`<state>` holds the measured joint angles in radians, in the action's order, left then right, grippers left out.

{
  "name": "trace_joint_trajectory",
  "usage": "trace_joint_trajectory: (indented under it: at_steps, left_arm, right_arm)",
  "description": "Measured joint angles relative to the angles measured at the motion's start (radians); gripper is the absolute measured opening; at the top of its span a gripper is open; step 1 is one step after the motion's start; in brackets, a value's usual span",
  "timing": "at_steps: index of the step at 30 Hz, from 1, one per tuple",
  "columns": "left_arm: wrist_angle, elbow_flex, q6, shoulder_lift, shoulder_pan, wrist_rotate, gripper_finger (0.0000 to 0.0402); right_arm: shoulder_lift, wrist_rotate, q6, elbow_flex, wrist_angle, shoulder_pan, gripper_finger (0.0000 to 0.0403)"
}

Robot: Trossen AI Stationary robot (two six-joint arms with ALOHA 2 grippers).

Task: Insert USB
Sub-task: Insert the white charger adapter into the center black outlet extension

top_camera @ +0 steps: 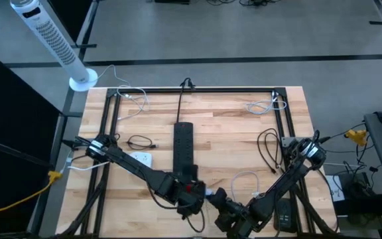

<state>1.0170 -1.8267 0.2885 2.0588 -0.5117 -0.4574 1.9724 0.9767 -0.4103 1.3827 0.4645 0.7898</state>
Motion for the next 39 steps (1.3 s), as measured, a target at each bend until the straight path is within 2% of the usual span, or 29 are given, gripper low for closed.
trace_joint_trajectory:
  at_steps: [3,6,9,10,12,14,16,19,22,24,30,35,39]
  left_arm:
    - [0.18,0.0,0.152,-0.013,-0.028,-0.127,0.0197]
    - [0.374,0.0,0.329,-0.025,-0.064,-0.274,0.0169]
    - [0.544,0.002,0.518,-0.03,-0.102,-0.405,0.0142]
    - [0.562,0.009,0.577,-0.032,-0.113,-0.45,0.0133]
    - [0.534,0.047,0.588,-0.059,-0.134,-0.526,0.0116]
    - [0.525,0.082,0.607,-0.094,-0.141,-0.554,0.01]
    - [0.558,0.133,0.688,-0.137,-0.141,-0.557,0.0085]
    - [0.54,0.258,0.794,-0.217,-0.141,-0.557,0.0064]
    - [0.453,0.414,0.864,-0.319,-0.147,-0.555,0.0046]
    - [0.349,0.526,0.867,-0.388,-0.145,-0.547,0.0034]
    - [0.03,0.808,0.796,-0.588,-0.125,-0.497,0.0009]
    - [-0.202,0.978,0.744,-0.714,-0.091,-0.488,0.0001]
    - [-0.414,1.095,0.617,-0.77,-0.02,-0.401,0.0001]
  right_arm:
    - [-0.005,0.1,-0.023,0.0,0.034,0.006,0.0107]
    - [-0.046,0.098,-0.033,0.0,0.094,0.006,0.0107]
    - [-0.125,-0.033,0.018,0.0,0.151,-0.02,0.0107]
    - [-0.154,-0.084,0.024,0.0,0.16,-0.034,0.0107]
    - [-0.21,-0.171,-0.008,0.0,0.161,-0.069,0.0107]
    - [-0.259,-0.241,-0.11,0.0,0.155,-0.114,0.0107]
    - [-0.297,-0.294,-0.253,0.001,0.154,-0.155,0.0107]
    - [-0.313,-0.337,-0.482,0.001,0.145,-0.228,0.0107]
    - [-0.314,-0.341,-0.716,0.001,0.138,-0.314,0.0107]
    - [-0.314,-0.358,-0.813,0.001,0.124,-0.376,0.0107]
    - [-0.311,-0.555,-0.856,0.013,0.125,-0.566,0.0107]
    - [-0.243,-0.628,-0.927,0.066,0.131,-0.676,0.0107]
    - [-0.165,-0.708,-0.937,0.158,0.159,-0.724,0.0107]
